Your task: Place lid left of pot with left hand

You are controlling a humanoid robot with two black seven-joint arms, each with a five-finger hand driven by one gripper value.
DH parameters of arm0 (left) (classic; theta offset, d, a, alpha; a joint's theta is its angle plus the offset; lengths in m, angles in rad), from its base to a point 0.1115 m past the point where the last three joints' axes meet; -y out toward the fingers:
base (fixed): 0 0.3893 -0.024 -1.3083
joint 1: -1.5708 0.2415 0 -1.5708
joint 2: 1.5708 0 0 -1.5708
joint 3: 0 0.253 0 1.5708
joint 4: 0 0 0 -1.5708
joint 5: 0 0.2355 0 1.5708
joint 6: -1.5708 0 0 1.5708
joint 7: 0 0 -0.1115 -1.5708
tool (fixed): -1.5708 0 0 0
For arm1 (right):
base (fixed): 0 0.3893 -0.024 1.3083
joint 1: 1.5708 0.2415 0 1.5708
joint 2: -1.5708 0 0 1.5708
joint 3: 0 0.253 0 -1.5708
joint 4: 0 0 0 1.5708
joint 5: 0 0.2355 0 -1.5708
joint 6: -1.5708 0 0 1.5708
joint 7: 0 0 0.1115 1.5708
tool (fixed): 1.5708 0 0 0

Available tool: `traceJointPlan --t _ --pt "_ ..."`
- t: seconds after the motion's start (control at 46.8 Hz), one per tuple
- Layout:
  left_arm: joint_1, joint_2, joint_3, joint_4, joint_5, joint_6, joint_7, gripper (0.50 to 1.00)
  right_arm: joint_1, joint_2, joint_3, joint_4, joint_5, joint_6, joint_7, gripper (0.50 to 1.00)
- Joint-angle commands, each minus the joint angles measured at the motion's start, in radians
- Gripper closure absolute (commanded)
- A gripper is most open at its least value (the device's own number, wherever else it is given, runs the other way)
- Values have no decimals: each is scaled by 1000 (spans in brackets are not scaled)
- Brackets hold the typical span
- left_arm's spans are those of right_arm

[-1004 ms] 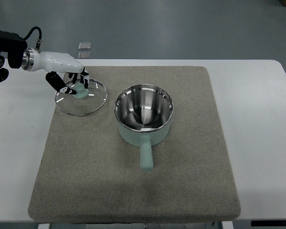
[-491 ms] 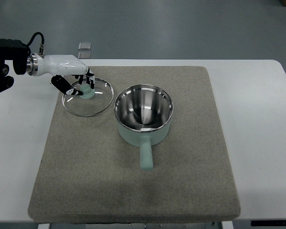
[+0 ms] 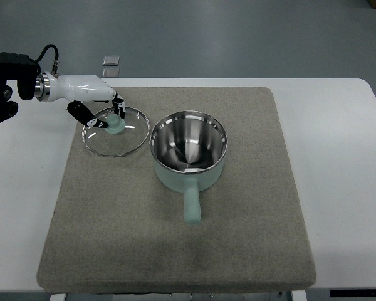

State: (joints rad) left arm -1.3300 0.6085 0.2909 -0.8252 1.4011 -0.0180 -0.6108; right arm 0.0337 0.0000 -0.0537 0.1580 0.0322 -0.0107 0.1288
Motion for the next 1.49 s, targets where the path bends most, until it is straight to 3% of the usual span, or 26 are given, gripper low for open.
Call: traceJointPlan --t 0.0,0.256,0.406,0.512,0.683,1.004,1.345,1.473 --pt "0 0 -6 -2 -2 4 0 577 0 0 0 0 0 0 0 576" --pt "-11 7 -24 -2 -11 10 0 542 0 0 0 0 0 0 0 576" --pt "-17 8 -153 18 -128 7 0 540 0 0 0 0 0 0 0 576" --pt "-12 -3 -265 84 -267 10 0 510 0 0 0 0 0 0 0 576" --pt "-9 -24 -345 185 -468 24 0 508 0 0 0 0 0 0 0 576" --pt "-9 -179 -349 483 -847 32 0 508 0 0 0 0 0 0 0 576" --pt "9 -214 -352 517 -1224 30 0 508 0 0 0 0 0 0 0 576" --pt "38 -234 -354 520 -1402 27 106 508 0 0 0 0 0 0 0 576"
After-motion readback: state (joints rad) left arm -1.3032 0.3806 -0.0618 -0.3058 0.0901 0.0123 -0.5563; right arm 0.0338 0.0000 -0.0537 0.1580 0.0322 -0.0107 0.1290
